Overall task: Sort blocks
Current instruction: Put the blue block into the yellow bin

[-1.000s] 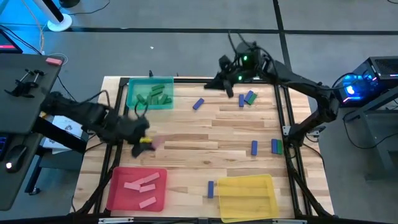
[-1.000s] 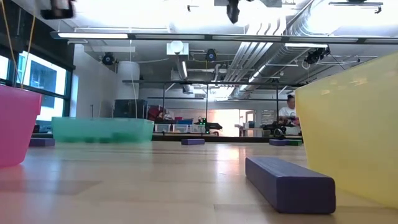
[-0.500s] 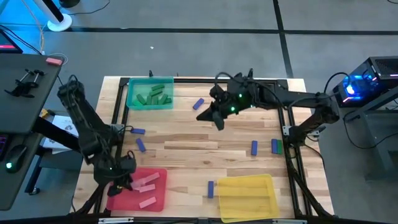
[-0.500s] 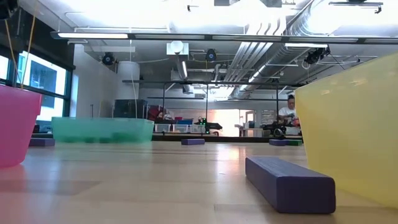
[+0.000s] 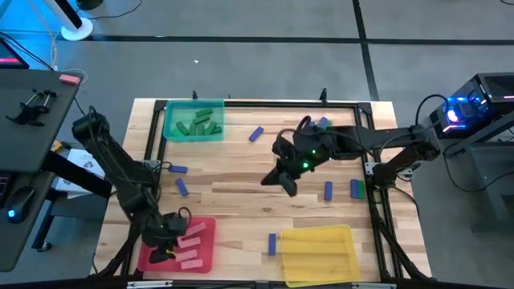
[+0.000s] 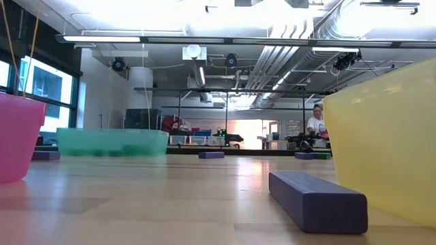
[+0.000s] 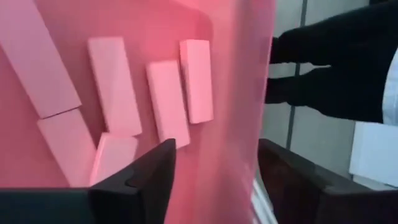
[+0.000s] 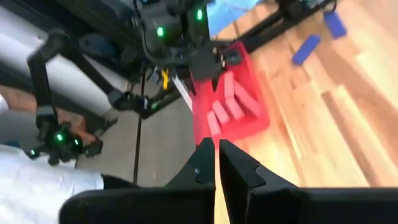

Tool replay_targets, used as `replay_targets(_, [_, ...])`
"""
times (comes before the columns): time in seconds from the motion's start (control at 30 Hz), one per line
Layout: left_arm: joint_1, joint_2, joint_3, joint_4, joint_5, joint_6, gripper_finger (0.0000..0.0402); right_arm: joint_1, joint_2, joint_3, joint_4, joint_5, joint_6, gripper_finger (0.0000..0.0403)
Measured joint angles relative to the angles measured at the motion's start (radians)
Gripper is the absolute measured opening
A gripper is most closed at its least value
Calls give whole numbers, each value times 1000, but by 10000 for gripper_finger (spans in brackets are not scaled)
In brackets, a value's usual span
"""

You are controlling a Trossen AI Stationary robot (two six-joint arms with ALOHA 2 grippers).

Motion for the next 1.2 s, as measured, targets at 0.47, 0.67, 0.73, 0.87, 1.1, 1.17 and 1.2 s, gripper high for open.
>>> replay_targets(0.47, [281, -149, 323, -345, -545, 371, 224, 119, 40, 2, -602, 152, 228, 12])
replay_targets(0.67, [520, -241, 315, -335, -603, 565, 224, 150, 79, -62, -941, 240, 396, 93])
replay_targets(0.73, [587, -260, 306, -313, -601, 617, 224, 148, 57, -150, -848, 217, 479, 128])
replay_targets(0.87, [686, -295, 277, -219, -525, 702, 224, 148, 43, -340, -806, 162, 563, 194])
replay_targets(1.1, [811, -301, 190, 28, -398, 741, 224, 29, -52, -581, -717, 160, 683, 264])
replay_targets(1.17, [848, -293, 168, 107, -359, 732, 224, -16, -112, -655, -594, 152, 684, 268])
replay_targets(1.2, [866, -288, 161, 130, -345, 725, 224, -38, -140, -694, -539, 148, 683, 268])
